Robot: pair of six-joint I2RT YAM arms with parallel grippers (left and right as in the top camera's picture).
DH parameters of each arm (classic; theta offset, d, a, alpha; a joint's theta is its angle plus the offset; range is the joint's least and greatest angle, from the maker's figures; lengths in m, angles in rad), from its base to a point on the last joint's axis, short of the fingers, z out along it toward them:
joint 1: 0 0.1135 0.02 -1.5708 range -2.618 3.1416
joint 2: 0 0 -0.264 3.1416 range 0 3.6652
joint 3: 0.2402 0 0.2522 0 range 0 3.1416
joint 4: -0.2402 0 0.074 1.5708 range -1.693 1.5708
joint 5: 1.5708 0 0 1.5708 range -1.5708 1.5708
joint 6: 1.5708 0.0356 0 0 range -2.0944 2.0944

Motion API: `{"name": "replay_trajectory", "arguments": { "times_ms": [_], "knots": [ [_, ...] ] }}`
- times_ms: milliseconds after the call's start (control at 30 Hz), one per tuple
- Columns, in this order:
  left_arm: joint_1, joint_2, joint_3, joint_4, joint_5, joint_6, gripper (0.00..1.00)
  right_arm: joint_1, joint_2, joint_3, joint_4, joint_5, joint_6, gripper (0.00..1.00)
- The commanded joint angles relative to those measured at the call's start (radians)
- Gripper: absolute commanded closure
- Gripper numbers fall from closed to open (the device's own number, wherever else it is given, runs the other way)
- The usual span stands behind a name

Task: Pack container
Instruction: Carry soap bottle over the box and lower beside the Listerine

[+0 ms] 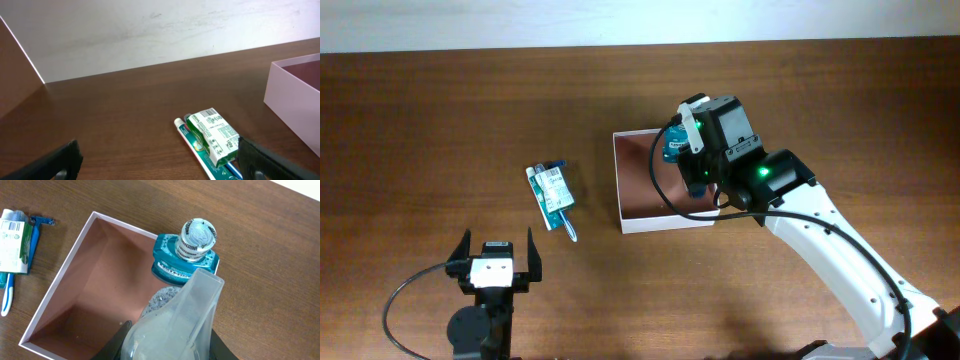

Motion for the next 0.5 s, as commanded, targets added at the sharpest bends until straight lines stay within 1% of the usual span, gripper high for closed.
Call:
{"name": "replay_trajectory", "arguments": {
  "times_ms": [0, 233, 467],
  "knots": [
    [-0.005, -0.006, -0.007, 0.003, -0.007, 0.016, 0.01, 0.008, -0.012, 0.04, 0.032, 0.006, -0.037, 0.74],
    [-0.005, -0.006, -0.007, 0.003, -0.007, 0.016, 0.01, 0.008, -0.004, 0.039, 0.059, 0.011, -0.039, 0.75],
    [-0.005, -0.006, -0.007, 0.003, -0.007, 0.016, 0.01, 0.005, 0.05, 0.039, 0.085, 0.044, -0.035, 0.75]
  ]
}}
